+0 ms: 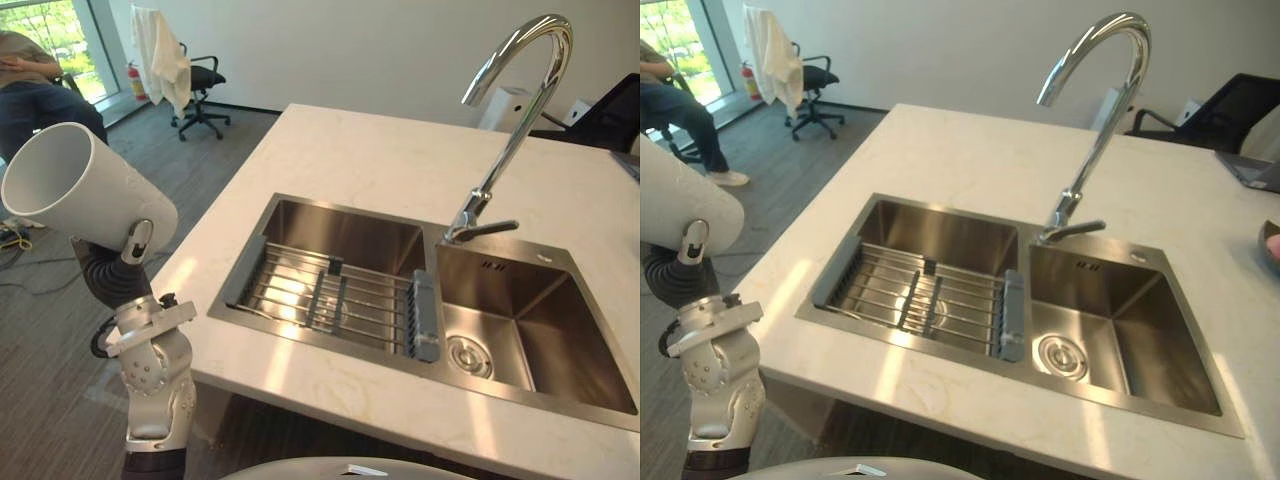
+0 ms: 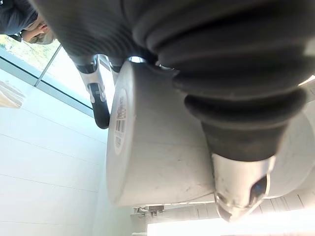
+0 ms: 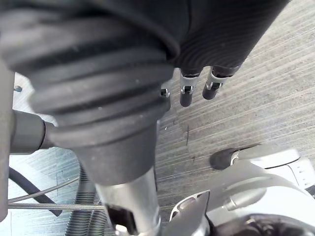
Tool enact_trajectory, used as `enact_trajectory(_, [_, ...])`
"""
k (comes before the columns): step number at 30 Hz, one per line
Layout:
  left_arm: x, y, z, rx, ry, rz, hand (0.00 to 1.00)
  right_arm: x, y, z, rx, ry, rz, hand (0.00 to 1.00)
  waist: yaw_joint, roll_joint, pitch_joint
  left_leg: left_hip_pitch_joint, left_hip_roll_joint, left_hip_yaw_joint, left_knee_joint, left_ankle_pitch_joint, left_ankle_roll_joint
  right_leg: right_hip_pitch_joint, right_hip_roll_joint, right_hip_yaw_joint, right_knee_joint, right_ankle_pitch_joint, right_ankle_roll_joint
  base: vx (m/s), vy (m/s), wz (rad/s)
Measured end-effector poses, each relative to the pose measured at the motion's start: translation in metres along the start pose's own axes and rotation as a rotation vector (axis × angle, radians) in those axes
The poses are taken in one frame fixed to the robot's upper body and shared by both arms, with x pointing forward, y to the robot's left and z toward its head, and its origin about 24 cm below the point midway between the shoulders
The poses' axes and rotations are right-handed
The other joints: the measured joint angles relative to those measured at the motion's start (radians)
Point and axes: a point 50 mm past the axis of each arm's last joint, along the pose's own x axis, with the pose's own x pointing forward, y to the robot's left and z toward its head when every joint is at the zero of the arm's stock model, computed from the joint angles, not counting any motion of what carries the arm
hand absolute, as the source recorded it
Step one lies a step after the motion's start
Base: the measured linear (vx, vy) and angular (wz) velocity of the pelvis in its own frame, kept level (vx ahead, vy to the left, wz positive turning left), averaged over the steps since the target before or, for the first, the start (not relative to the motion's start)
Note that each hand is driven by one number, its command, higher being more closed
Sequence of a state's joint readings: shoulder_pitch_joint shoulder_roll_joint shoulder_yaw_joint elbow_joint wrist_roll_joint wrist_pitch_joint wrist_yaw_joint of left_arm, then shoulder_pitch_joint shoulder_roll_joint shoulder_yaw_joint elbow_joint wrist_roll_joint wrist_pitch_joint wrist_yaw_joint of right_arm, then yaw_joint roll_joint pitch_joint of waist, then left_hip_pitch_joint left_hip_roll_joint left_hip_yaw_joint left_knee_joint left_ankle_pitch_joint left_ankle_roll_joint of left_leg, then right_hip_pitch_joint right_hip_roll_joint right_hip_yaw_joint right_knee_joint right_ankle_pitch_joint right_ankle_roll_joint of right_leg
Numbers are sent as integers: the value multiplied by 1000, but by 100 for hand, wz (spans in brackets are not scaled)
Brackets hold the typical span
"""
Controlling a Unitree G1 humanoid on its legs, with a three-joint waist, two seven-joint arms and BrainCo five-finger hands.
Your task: Walk over to the sink, pick up the cup, carry it to the dishwasher, place the cup inside the dishwasher, then close the dishwasher door
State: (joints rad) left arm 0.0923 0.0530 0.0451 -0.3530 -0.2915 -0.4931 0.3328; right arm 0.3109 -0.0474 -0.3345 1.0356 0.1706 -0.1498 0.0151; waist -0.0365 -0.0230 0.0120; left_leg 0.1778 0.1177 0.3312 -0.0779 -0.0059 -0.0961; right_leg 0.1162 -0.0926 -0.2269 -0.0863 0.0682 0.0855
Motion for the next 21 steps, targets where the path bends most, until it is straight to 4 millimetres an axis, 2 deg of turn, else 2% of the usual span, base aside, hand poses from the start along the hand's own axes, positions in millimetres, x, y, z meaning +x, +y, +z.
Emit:
enact_trajectory(4, [5,-16,1,-69,-28,-31,100,-4,1,-10,55,22,21,0,-36,-16,-9,-20,4,-21,-1,-3,-9,-16,4,-15,-1,-8,-7,4,-23,4])
enact_trajectory(9, [4,-23,-3,-134,7,-56,100,-8,-1,-18,162,15,26,0,-38,-14,-20,-50,-4,-88,0,4,-1,-11,-1,-79,6,-26,1,65,-10,38])
enact_trajectory(11, [2,-22,-11,-153,50,-54,100,-6,0,-12,190,-12,30,0,-17,-2,-22,-75,-7,-123,0,12,3,-12,-5,-110,45,-50,6,68,-10,53])
enact_trajectory(12, [1,-21,-12,-151,67,-58,100,-6,0,-11,198,-21,35,0,-16,2,-20,-78,-10,-141,0,15,5,-13,-8,-120,64,-65,5,61,-6,71])
enact_trajectory(14, [-3,-16,-15,-121,104,-70,100,-5,1,-7,193,-45,60,0,-2,0,-18,-93,-22,-211,12,27,9,-11,-32,-135,139,-126,7,53,8,99])
enact_trajectory(15, [-5,-14,-15,-112,112,-66,100,-4,3,-4,189,-51,69,0,12,-2,-14,-104,-25,-228,28,27,9,-11,-39,-143,155,-140,10,9,-13,93])
enact_trajectory(16, [-7,-6,-14,-84,124,-42,100,0,11,5,174,-74,97,0,39,0,9,-139,-33,-257,81,27,9,-10,-51,-154,184,-160,7,-52,-32,99])
enact_trajectory(17, [-9,1,-13,-61,128,-18,100,4,19,18,145,-105,135,0,57,-12,36,-193,-42,-299,165,27,9,-11,-66,-171,215,-184,3,-82,-41,110])
enact_trajectory(18, [-9,5,-12,-47,128,-11,100,4,24,19,145,-112,153,0,68,-8,56,-222,-48,-323,210,27,9,-12,-69,-178,228,-193,5,-151,-68,138])
enact_trajectory(19, [-12,13,-10,-22,131,18,100,5,18,23,138,-129,150,0,75,15,95,-279,-48,-360,279,31,-3,-13,-61,-220,250,-206,-2,-217,-90,139])
enact_trajectory(20, [-15,22,-8,7,135,44,100,10,15,35,110,-152,148,0,89,45,125,-341,-45,-339,301,61,-53,-30,-52,-258,274,-211,-14,-257,-87,137])
enact_trajectory(21, [-15,25,-8,18,136,53,100,11,12,39,101,-157,138,0,91,52,133,-370,-48,-314,265,111,-61,-51,-66,-287,286,-211,-21,-363,-18,135])
